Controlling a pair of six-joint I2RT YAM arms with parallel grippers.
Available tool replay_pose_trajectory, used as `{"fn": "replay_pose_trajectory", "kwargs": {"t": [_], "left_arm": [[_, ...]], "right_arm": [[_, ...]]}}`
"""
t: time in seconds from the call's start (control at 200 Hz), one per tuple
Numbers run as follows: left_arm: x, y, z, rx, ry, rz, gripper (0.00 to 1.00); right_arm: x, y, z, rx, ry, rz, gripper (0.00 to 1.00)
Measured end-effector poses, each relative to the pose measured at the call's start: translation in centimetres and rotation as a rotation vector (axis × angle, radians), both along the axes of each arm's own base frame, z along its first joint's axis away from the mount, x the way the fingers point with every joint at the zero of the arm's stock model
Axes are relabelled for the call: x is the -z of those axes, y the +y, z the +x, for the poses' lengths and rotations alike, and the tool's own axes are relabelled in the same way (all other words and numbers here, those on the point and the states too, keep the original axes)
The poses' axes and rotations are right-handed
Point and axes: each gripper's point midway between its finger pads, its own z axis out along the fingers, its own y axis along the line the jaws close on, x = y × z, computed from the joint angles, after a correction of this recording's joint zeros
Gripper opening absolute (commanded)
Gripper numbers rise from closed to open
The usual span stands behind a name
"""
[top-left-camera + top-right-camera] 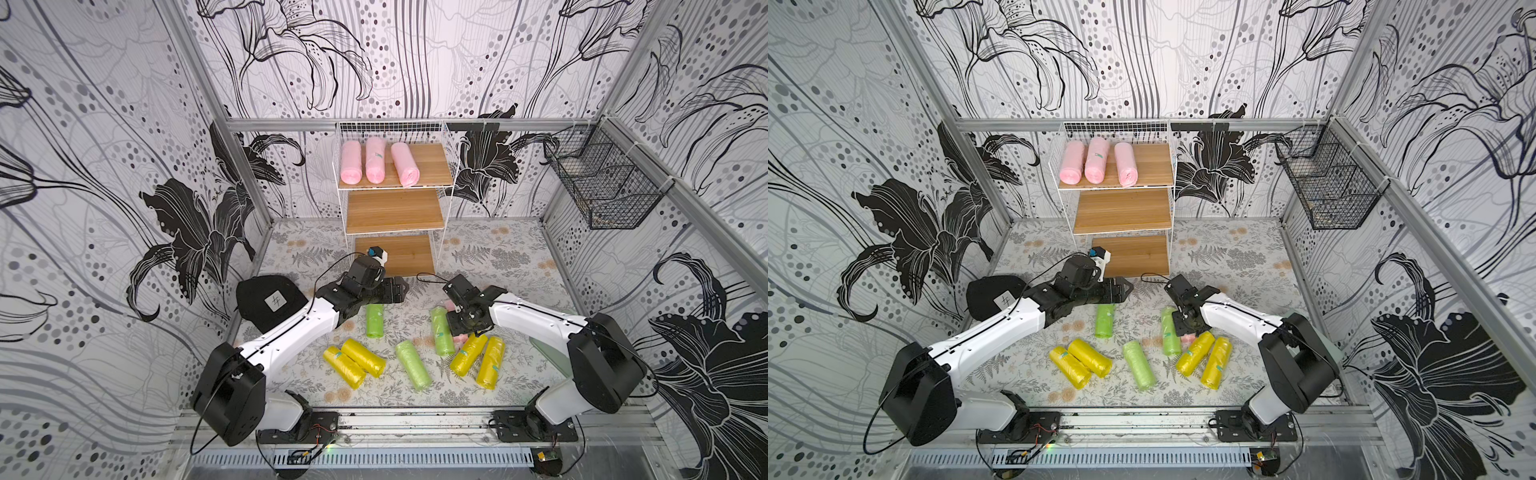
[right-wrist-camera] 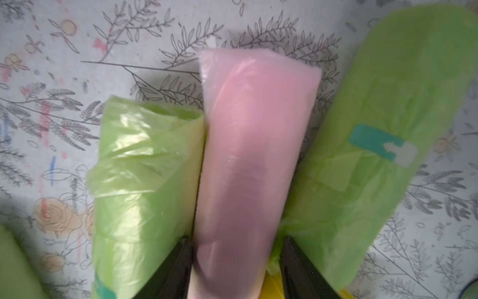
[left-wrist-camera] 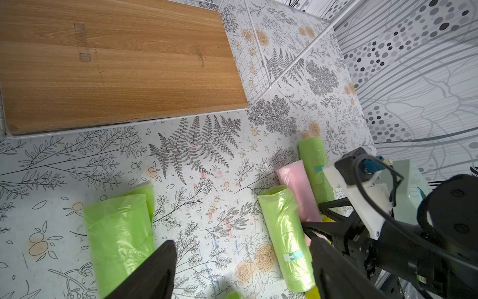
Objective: Sort the rolls of trash bags by color and place them on the shelf
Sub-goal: Pick up the roll of trash bags from the center of the board.
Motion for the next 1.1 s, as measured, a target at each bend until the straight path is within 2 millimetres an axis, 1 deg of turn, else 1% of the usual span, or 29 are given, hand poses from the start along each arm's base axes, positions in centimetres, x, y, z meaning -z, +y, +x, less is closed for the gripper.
{"fn": "replay_pose_trajectory", "kwargs": {"t": [0.115,0.3,0.451,0.546,0.676,0.821,0.886,0.951,1.101], "left_arm": [[0.0,0.0,0.0,0.0,0.0,0.001,0.84],[0.4,0.1,-0.2,-0.001,0.007,0.005,0.84],[0.5,0.2,-0.1,-0.004,0.008,0.008,0.84],[0.7,0.3,-0.1,-0.012,0.009,0.007,0.85],[1.0,0.7,0.1,-0.036,0.017,-0.006,0.85],[0.5,1.3,0.3,-0.06,0.008,-0.029,0.85],[0.1,1.4,0.5,-0.067,-0.002,-0.039,0.84],[-0.2,1.4,0.5,-0.07,-0.009,-0.047,0.84],[-0.4,1.3,0.6,-0.071,-0.012,-0.062,0.84]], "right_arm": [[0.9,-0.1,-0.1,0.007,0.016,-0.001,0.61],[2.1,0.1,0.0,0.02,0.03,0.002,0.54],[2.1,0.4,0.5,0.028,0.012,0.015,0.46],[2.0,0.5,0.7,0.028,-0.001,0.022,0.44],[1.2,0.3,0.6,0.021,-0.03,0.037,0.44],[-1.5,0.6,0.9,-0.004,-0.1,0.078,0.48],[-2.3,0.6,1.0,-0.017,-0.122,0.09,0.5],[-2.6,0.7,1.0,-0.025,-0.132,0.093,0.5],[-2.5,0.7,0.9,-0.042,-0.125,0.09,0.53]]}}
